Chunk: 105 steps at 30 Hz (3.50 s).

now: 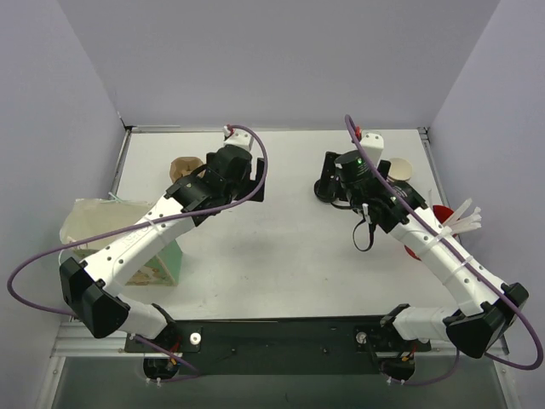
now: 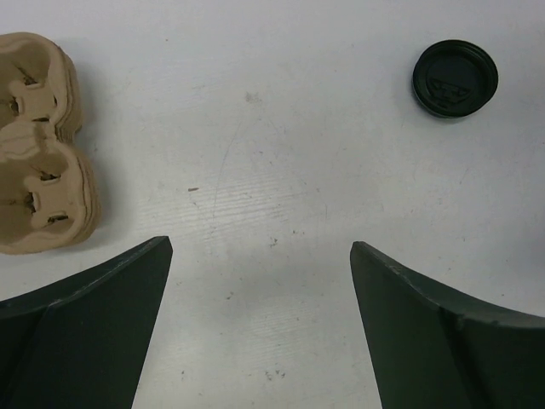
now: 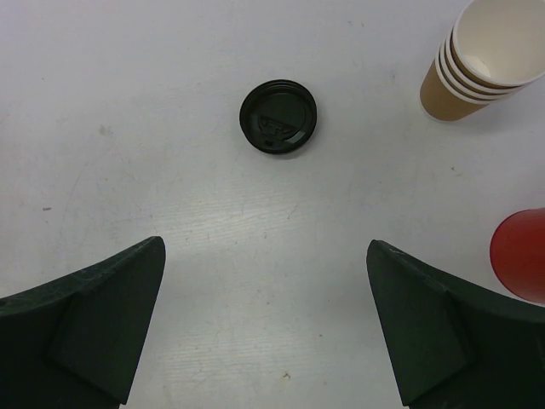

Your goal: Pack the takeout coffee

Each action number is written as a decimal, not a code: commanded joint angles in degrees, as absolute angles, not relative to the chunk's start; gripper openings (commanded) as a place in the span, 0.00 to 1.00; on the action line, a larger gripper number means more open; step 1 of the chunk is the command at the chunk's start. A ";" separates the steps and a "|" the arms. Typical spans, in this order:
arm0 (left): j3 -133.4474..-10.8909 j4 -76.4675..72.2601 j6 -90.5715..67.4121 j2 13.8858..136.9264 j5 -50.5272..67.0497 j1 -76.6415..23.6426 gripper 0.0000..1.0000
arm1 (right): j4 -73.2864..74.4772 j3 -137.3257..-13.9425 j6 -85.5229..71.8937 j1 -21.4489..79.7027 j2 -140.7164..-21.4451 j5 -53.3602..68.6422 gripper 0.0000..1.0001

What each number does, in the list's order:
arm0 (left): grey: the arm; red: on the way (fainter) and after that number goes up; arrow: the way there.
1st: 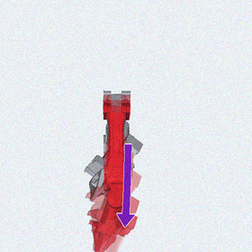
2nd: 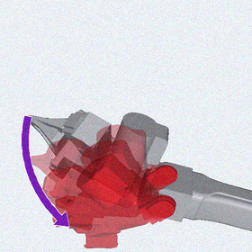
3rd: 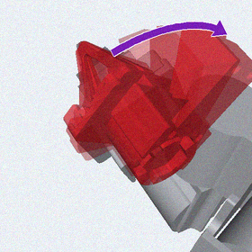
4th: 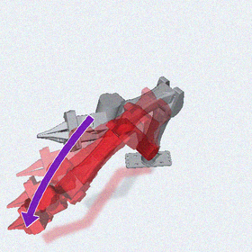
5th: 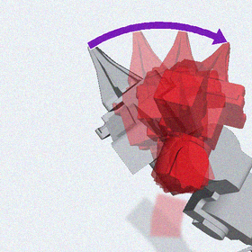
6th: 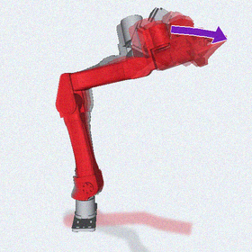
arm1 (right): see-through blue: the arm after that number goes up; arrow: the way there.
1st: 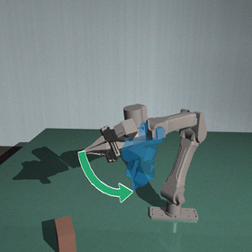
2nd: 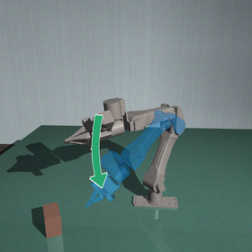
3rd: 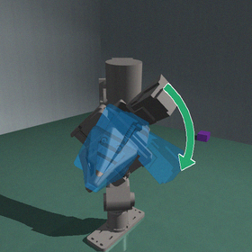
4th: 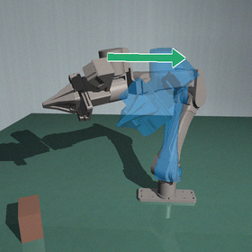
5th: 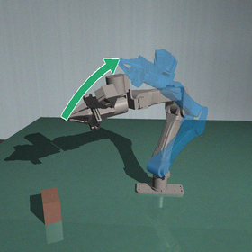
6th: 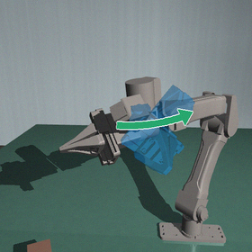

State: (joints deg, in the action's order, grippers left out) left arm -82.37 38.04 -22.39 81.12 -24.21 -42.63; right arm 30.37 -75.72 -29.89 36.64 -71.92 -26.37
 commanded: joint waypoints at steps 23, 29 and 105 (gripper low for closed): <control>-80.95 38.58 -22.32 75.94 -17.14 -39.64 0.97 | 35.51 -94.74 -23.38 11.79 -95.70 -19.42 0.50; -80.86 39.64 -21.88 74.88 -16.88 -39.55 0.97 | 29.89 -93.43 -20.48 5.90 -98.35 -15.12 0.47; -83.50 43.68 -18.63 79.01 -18.11 -39.11 0.97 | 30.94 -103.01 -15.73 -2.90 -113.73 -6.59 0.16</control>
